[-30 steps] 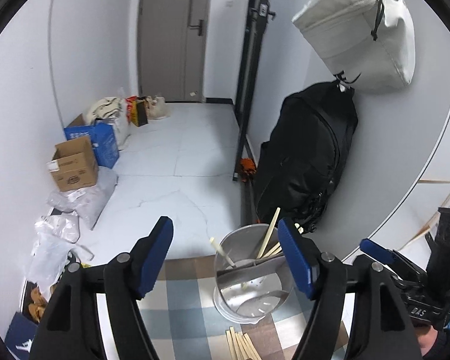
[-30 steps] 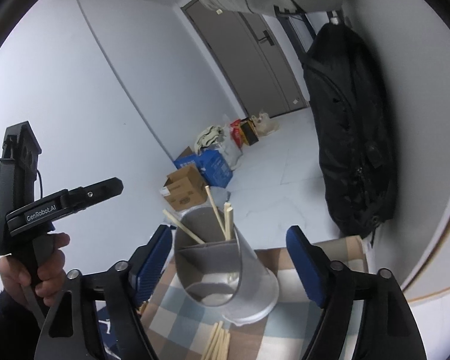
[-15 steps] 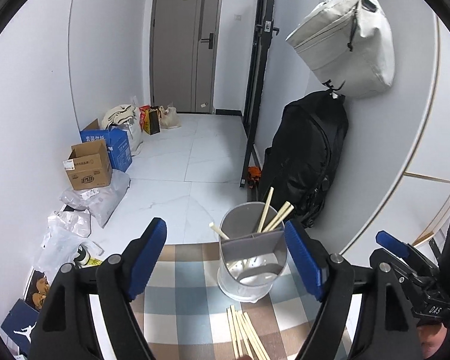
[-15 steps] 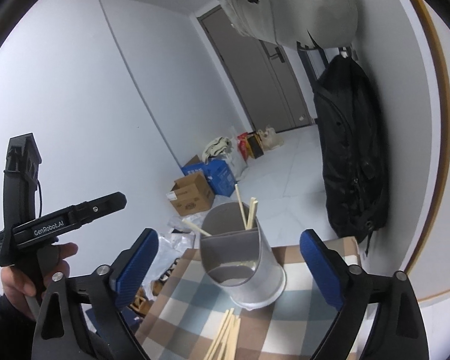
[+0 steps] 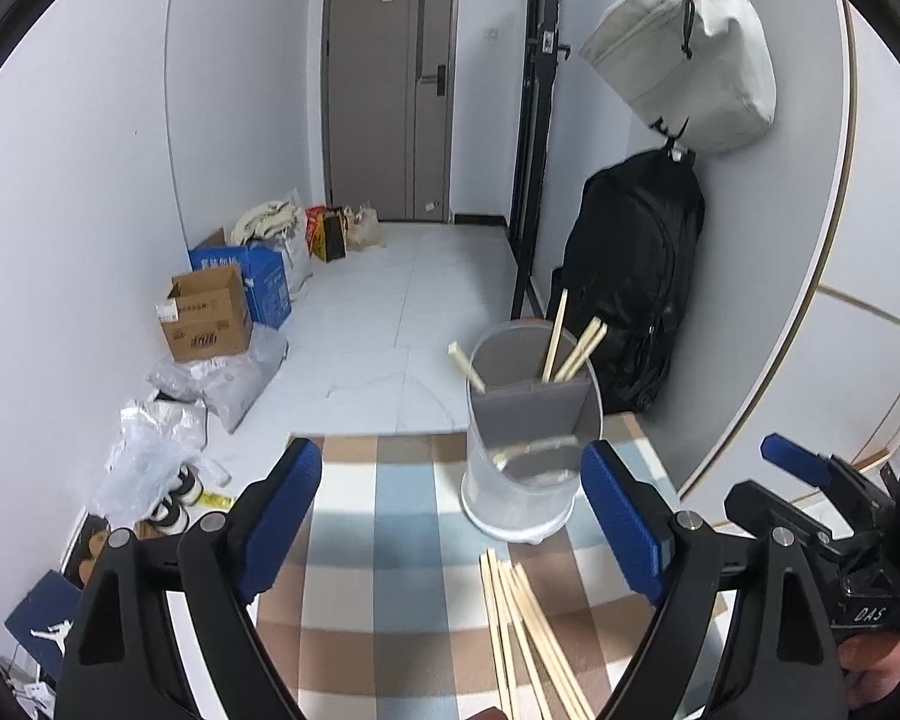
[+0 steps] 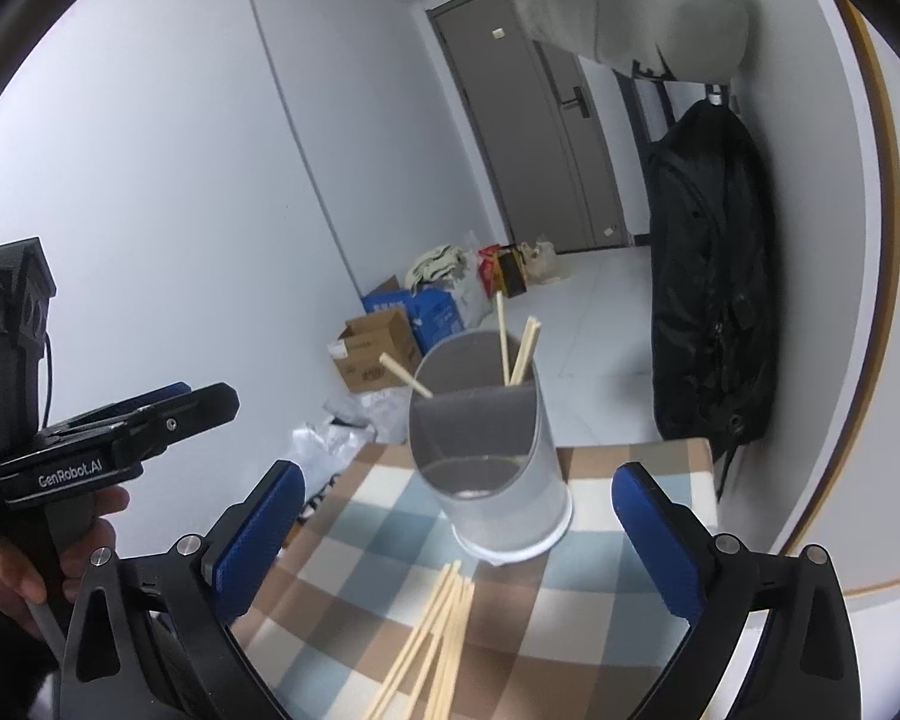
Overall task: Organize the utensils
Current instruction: 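Withdraw both open grippers from the holder toward the chopstick pile, then lower the left gripper onto the pile and grasp one chopstick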
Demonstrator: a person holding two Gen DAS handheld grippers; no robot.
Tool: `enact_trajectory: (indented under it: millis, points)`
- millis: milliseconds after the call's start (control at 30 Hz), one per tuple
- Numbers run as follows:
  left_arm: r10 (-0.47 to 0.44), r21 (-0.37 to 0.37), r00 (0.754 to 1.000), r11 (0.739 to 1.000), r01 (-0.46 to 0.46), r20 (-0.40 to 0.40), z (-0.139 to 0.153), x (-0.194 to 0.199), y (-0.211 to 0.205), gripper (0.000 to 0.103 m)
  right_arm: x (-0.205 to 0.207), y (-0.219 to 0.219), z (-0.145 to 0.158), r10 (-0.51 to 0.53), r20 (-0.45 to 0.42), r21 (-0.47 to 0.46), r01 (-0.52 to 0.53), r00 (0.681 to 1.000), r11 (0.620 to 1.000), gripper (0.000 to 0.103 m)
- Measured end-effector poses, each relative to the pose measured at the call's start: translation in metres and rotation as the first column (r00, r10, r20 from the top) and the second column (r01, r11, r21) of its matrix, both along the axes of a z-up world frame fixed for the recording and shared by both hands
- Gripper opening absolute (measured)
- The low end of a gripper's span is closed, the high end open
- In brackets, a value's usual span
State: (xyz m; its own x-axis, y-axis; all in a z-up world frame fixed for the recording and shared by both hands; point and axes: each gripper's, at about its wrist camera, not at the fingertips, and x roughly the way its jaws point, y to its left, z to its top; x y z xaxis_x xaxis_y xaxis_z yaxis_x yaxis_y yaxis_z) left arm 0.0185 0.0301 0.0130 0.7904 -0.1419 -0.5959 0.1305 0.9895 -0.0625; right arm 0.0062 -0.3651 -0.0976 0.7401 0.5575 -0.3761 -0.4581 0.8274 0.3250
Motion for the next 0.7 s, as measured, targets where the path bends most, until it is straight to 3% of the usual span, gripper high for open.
enact_trajectory:
  millis: [333,467,700]
  points:
    - [0.049,0.023,0.991,0.999,-0.047,-0.127,-0.053,-0.007,0.006,0.085,-0.001,0.004,-0.023,-0.008,-0.054,-0.009,0.008,0.998,1.0,0.103]
    - [0.081,0.055,0.964,0.996,-0.069,-0.253,-0.091,0.001,0.008,0.085,0.002,0.002,-0.027,-0.042,-0.085,-0.017,0.041,0.995,0.999,0.103]
    - [0.043,0.149,0.92,0.989,0.017,-0.39,-0.139,0.006,-0.014,0.085,0.008,-0.002,-0.032,-0.074,-0.133,-0.023,0.071,0.988,0.997,0.103]
